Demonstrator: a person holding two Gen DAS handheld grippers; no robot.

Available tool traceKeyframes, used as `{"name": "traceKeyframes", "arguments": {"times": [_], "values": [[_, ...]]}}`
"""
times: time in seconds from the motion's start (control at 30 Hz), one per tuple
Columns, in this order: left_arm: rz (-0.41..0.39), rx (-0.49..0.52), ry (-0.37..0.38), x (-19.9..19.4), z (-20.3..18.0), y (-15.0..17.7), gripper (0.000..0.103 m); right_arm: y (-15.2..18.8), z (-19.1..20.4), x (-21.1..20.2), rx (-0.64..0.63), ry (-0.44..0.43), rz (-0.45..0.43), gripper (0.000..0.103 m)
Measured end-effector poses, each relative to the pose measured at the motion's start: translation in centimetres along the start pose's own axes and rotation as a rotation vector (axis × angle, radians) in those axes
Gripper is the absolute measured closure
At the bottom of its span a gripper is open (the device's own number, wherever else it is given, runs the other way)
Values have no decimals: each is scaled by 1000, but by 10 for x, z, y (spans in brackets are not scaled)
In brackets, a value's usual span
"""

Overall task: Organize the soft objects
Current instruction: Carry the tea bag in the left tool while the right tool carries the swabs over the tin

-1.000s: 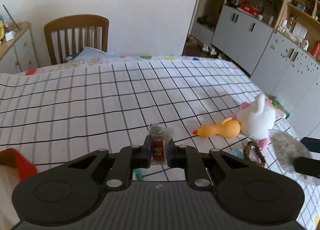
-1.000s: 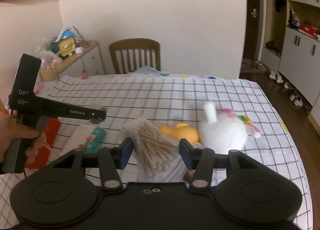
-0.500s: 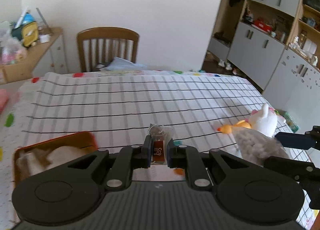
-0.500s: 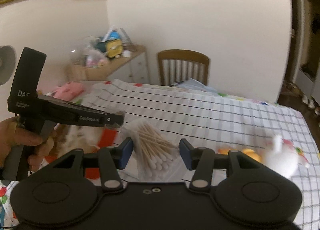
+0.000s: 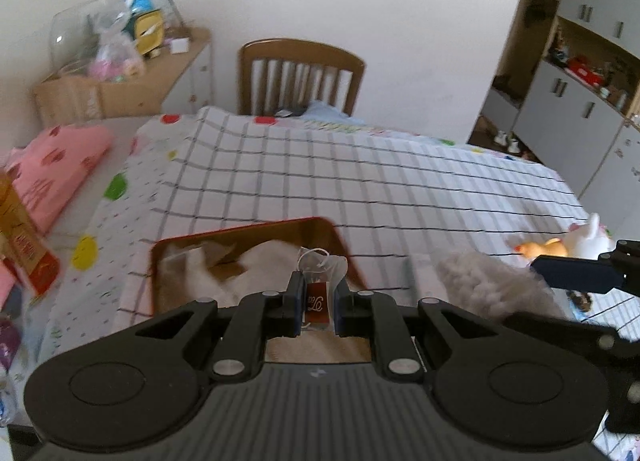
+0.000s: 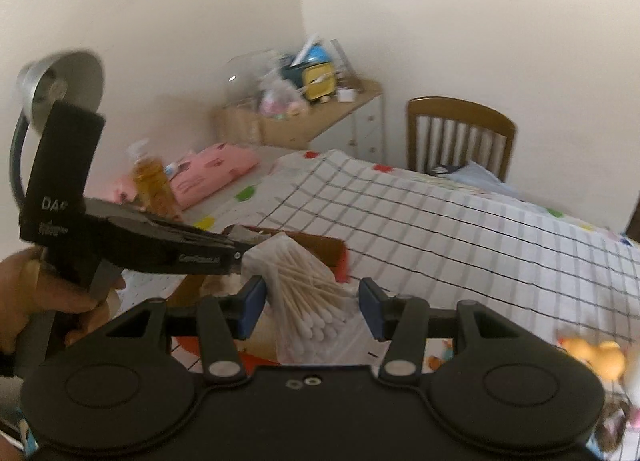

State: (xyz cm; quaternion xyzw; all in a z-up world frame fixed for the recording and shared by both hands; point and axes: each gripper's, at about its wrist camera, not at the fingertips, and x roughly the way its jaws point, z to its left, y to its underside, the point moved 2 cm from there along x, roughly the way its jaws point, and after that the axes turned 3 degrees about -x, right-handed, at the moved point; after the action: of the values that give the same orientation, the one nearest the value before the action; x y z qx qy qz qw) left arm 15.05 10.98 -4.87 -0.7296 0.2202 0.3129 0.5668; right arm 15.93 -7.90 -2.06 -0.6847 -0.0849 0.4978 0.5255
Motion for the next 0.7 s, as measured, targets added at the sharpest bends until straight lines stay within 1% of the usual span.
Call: {"name": "traceKeyframes", "arguments": {"times": [0.13, 0.27, 0.47, 0.63, 0.7], "values": [[15, -19, -30, 7, 19, 0, 89, 0, 22, 23, -77, -30, 41, 52], [25, -27, -50, 14, 32, 0, 89, 3, 36, 50, -141, -53, 88, 53], [44, -13, -69, 30, 36, 0, 89, 10, 43, 82, -186, -61, 139, 53], [68, -19, -98, 46, 40, 0, 89, 14, 49, 98, -238, -82, 168, 53], [80, -26, -109, 52, 42, 0, 89, 15, 51, 106, -261, -73, 181, 53]]}}
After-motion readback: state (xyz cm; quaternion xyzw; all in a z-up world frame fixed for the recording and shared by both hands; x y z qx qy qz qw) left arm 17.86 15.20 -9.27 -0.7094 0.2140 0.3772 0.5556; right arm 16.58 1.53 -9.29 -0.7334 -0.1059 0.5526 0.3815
